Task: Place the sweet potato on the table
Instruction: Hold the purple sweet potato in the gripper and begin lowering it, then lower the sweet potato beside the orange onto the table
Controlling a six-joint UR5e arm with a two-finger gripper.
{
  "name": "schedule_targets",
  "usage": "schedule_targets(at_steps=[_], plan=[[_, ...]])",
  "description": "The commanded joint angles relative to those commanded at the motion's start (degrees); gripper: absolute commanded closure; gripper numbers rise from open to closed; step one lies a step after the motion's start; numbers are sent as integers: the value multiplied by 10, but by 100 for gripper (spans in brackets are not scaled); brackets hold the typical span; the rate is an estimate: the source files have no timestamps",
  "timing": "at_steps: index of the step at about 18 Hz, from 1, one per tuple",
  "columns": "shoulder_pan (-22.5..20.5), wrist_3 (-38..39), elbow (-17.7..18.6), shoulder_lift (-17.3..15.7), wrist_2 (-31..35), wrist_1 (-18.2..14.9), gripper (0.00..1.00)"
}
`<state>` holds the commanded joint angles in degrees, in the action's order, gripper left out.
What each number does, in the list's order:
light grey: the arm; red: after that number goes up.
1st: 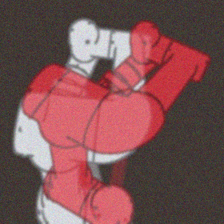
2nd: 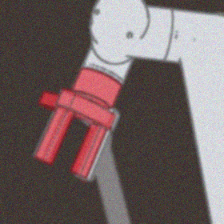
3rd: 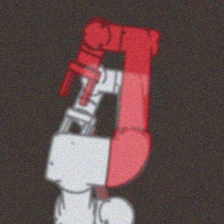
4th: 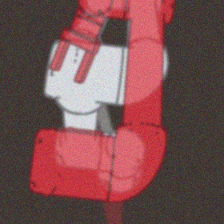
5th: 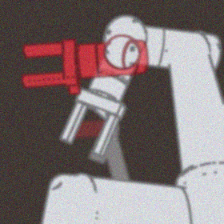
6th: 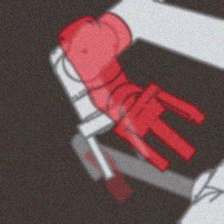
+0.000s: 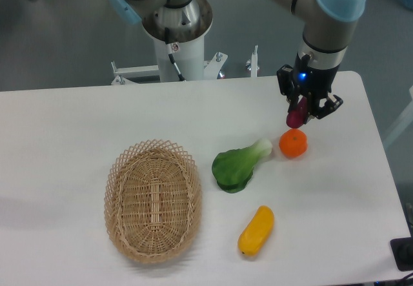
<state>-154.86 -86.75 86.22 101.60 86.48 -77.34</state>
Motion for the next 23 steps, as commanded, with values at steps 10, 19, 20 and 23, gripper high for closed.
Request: schedule_targets(at_steps=[10,19,20,23], plan=[[1,10,-3,12,1,7,70],[24,98,11,107,6,146,70],[24,97,16,116,6,162,70],[22,95,18,155,6,204,70]])
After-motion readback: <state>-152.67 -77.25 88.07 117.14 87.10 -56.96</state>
